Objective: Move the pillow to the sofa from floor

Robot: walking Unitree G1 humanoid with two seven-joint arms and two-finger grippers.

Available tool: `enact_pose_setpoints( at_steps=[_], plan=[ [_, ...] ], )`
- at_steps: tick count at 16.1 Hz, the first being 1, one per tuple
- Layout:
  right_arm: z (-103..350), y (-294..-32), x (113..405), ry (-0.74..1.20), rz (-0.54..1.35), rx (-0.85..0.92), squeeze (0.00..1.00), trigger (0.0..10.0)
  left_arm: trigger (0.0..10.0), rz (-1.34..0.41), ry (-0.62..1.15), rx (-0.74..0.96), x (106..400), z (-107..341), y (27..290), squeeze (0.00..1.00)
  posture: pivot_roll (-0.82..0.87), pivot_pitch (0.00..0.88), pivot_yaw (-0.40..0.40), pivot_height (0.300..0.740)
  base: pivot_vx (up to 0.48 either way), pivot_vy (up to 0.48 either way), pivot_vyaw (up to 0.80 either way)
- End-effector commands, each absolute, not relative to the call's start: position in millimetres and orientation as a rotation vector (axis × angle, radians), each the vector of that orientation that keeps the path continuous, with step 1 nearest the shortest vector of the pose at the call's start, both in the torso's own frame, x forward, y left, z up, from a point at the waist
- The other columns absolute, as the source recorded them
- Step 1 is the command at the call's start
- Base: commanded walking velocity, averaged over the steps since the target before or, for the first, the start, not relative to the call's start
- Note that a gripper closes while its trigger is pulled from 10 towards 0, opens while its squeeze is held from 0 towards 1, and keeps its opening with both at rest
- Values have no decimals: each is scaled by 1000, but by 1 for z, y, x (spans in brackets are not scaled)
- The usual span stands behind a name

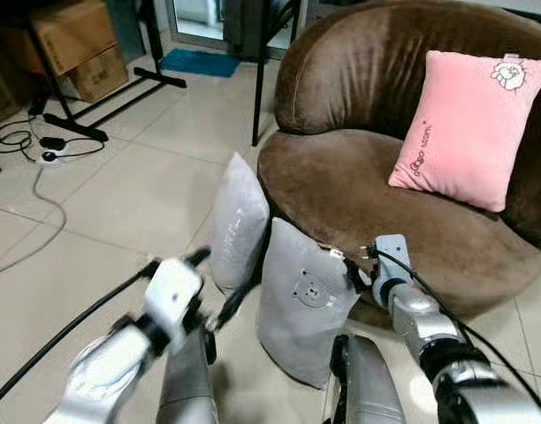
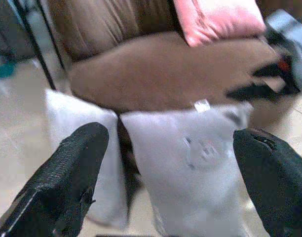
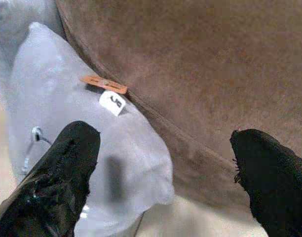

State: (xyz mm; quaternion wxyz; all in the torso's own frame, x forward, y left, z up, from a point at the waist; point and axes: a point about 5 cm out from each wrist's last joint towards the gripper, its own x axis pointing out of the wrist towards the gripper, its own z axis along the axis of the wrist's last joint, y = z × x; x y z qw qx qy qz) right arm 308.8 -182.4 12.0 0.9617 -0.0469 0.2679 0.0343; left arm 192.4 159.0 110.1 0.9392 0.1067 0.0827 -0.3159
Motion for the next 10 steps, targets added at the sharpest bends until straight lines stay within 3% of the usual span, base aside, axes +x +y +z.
enact_pose_setpoints(
  at_steps=[1,3,4,5,10],
  plan=[
    [18,-182,315,520,72,-95,1000,10000,10000,-685,177,214,188,115,159,0,228,58,-43,536,0,0,0],
    [20,-177,318,514,93,-88,1000,10000,10000,-696,193,208,178,124,163,0,258,122,-43,536,0,0,0],
    [22,-176,321,505,91,-78,933,10000,10000,-683,205,223,173,128,167,0,275,146,-46,536,0,0,0],
    [22,-178,321,506,75,-99,0,10000,10000,-674,220,232,167,131,170,0,288,159,-47,536,0,0,0],
    [21,-177,322,532,43,-175,0,10000,10000,-640,277,241,134,150,177,0,346,215,-39,536,0,0,0]
  ],
)
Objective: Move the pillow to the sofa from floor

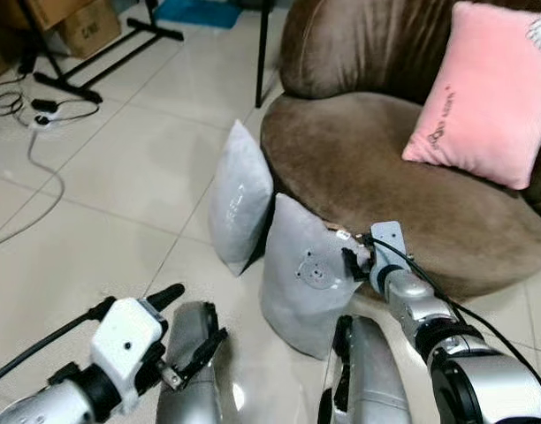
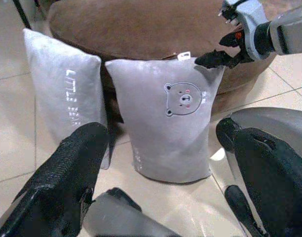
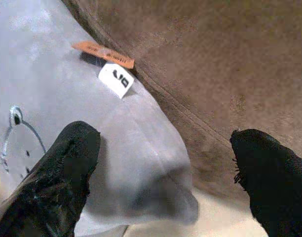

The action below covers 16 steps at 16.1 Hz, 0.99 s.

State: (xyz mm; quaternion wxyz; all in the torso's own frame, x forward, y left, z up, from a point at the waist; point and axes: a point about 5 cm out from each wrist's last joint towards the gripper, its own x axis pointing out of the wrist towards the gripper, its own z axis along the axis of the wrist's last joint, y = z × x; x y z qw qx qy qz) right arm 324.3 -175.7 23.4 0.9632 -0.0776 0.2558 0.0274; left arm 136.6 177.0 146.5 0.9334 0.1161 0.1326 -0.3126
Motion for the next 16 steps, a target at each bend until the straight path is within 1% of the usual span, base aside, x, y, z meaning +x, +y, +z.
enact_pose_setpoints(
  at_steps=[1,2,3,5,9,10,11,12,13,14,16],
  plan=[
    [21,-176,323,534,43,-153,0,10000,10000,-638,281,241,133,151,177,0,346,215,-39,536,0,0,0],
    [21,-174,323,535,48,-138,0,10000,10000,-636,287,240,132,150,178,0,348,227,-36,536,0,0,0],
    [18,-165,322,554,80,-117,0,10000,10000,-632,306,242,134,147,180,0,348,240,-40,536,0,0,0],
    [13,-155,318,585,120,-127,0,10000,10000,-624,316,248,140,148,182,0,358,248,-44,536,0,0,0],
    [9,-152,315,608,91,-93,0,10000,10000,-619,304,260,151,162,184,0,368,257,-39,536,0,0,0],
    [11,-149,317,592,87,-66,0,9020,10000,-625,294,267,153,171,181,0,368,260,-36,536,0,0,0],
    [11,-147,317,588,86,-64,0,4824,10000,-630,284,267,154,177,176,0,368,259,-35,536,0,0,0],
    [12,-148,318,584,79,-67,0,1098,10000,-633,278,266,154,180,172,0,368,258,-36,536,0,0,0],
    [12,-148,318,581,74,-70,0,1098,10000,-635,275,265,154,182,170,0,368,258,-36,536,0,0,0],
    [14,-149,319,576,58,-74,0,0,10000,-639,270,262,155,186,166,0,368,254,-36,536,0,0,0],
    [14,-151,320,577,49,-89,0,0,10000,-667,280,233,153,188,156,0,364,251,-40,536,0,0,0]
  ],
)
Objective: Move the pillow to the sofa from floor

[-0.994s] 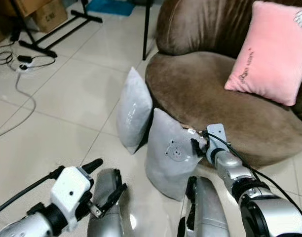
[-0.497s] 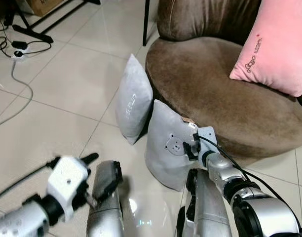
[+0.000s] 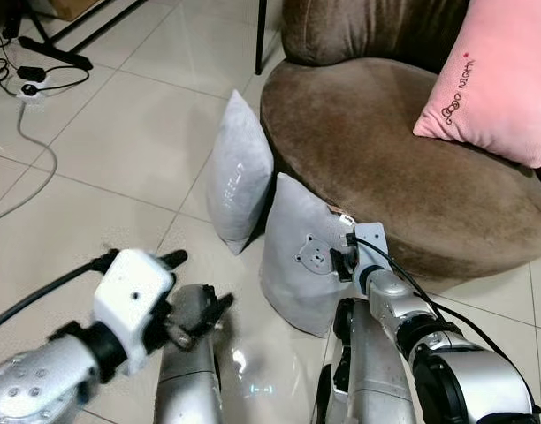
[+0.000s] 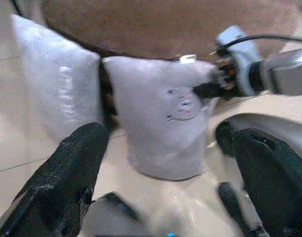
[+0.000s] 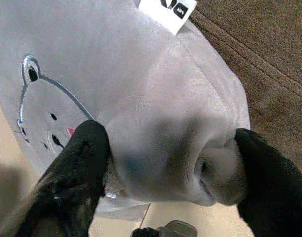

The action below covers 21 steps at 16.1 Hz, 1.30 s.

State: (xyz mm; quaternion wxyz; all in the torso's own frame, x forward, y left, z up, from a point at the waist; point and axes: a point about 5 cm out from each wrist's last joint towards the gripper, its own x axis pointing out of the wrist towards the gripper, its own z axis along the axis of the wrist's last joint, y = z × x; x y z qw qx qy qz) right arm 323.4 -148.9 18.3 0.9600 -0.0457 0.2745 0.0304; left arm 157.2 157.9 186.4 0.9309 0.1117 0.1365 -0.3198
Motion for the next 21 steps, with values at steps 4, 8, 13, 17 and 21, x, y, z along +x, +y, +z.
enact_pose_setpoints(
  at_steps=[4,8,13,17,21],
  plan=[
    [15,-147,321,575,74,-84,0,0,10000,-718,309,177,141,174,131,0,358,243,-57,536,0,0,0],
    [15,-140,321,576,102,-90,0,0,10000,-683,323,157,131,163,75,0,355,227,-76,536,0,0,0],
    [10,-130,316,592,139,-82,0,0,10000,-452,263,349,166,161,54,0,329,174,-152,536,0,0,0],
    [5,-134,312,610,142,-95,0,0,10000,-442,474,415,167,109,250,0,318,154,-180,536,0,0,0],
    [6,-135,313,607,149,-103,0,0,10000,-547,499,338,153,111,253,0,307,134,-184,536,0,0,0]
  ],
)
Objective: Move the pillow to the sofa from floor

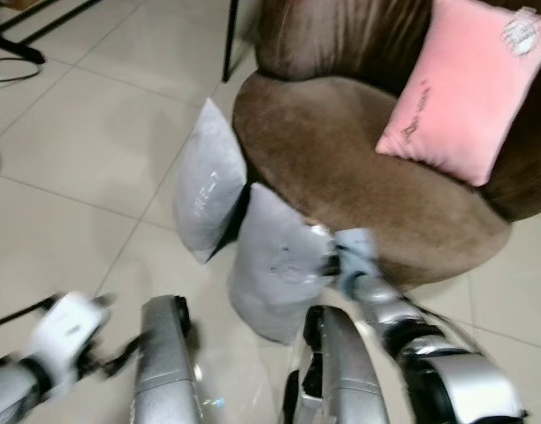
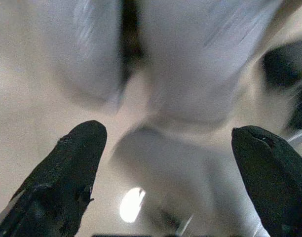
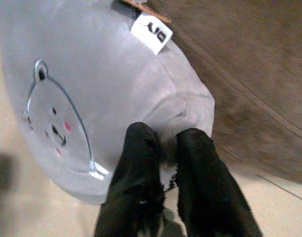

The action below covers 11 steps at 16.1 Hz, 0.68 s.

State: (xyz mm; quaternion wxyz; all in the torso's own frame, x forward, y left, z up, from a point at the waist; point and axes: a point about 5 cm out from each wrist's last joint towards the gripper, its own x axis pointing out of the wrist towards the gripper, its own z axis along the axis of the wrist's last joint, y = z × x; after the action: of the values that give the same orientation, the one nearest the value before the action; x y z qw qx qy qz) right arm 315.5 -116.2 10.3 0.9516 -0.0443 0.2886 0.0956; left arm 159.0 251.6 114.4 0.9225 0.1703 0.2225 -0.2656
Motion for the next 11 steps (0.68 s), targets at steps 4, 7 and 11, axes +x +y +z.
enact_pose_setpoints(
  at_steps=[4,7,11],
  plan=[
    [8,-135,314,605,153,-106,0,0,10000,-676,389,326,149,110,264,0,307,129,-184,536,0,0,0],
    [7,-134,314,606,161,-104,0,0,10000,-725,369,309,146,113,258,0,316,110,-181,536,0,0,0],
    [17,-124,321,560,229,-1,0,0,10000,-733,316,281,146,112,246,0,320,85,-186,536,0,0,0]
  ],
)
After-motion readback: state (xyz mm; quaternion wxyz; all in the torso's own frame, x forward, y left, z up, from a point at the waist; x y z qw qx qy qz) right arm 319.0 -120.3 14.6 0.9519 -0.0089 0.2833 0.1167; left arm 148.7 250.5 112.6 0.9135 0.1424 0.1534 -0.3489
